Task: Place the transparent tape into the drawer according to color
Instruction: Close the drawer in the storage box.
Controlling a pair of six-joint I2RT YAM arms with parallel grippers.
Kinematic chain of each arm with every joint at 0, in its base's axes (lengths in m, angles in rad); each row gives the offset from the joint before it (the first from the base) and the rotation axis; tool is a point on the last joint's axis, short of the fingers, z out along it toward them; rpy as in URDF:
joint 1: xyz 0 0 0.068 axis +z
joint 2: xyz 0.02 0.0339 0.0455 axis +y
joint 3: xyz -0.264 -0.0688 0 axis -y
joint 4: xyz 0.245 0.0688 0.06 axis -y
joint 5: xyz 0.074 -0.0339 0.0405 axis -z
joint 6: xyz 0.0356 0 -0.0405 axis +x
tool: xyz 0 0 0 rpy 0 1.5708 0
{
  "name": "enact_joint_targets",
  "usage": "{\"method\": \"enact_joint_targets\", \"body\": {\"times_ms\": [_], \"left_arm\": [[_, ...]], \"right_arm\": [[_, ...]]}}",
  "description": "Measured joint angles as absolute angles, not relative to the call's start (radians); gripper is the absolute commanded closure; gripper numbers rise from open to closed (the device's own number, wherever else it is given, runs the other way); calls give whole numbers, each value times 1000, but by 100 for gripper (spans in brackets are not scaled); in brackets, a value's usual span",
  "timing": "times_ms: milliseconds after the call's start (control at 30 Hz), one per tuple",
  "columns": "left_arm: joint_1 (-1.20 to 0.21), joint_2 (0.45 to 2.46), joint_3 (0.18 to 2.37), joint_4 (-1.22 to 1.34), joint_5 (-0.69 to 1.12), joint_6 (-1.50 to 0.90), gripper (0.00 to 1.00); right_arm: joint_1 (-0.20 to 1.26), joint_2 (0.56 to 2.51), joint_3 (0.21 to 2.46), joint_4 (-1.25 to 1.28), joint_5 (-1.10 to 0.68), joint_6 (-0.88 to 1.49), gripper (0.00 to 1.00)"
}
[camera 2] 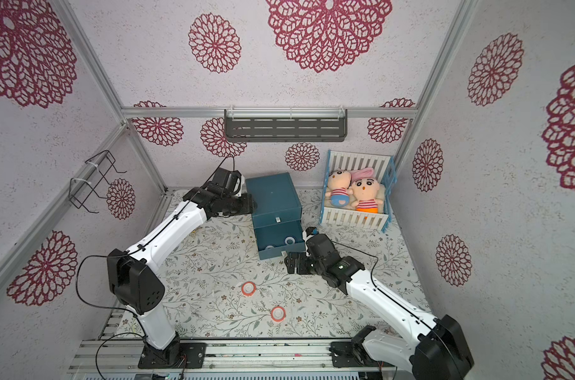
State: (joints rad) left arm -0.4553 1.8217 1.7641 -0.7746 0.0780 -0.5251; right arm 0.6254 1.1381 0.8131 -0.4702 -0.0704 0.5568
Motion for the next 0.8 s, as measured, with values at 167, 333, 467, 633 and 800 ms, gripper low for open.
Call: {"method": "enact_joint_targets", "body": {"times_ms": [167, 333, 467, 633, 800], "left_arm": [[-455, 1835, 1764, -775, 78, -525, 51], [-455, 1838, 1764, -770, 78, -525, 55], [-455, 1839, 1764, -767, 82, -525, 57], [-455, 1839, 1764, -766, 86, -525, 59], [-455, 1839, 1764, -764, 89, -524, 60]], "right_arm": [[655, 1138, 813, -443, -39, 565, 1], [680, 1138, 797, -406, -6, 571, 2], [699, 1139, 778, -375, 18, 579, 5], [721, 1141, 754, -322, 42, 589, 10], [743, 1163, 748, -278, 76, 593, 20]]}}
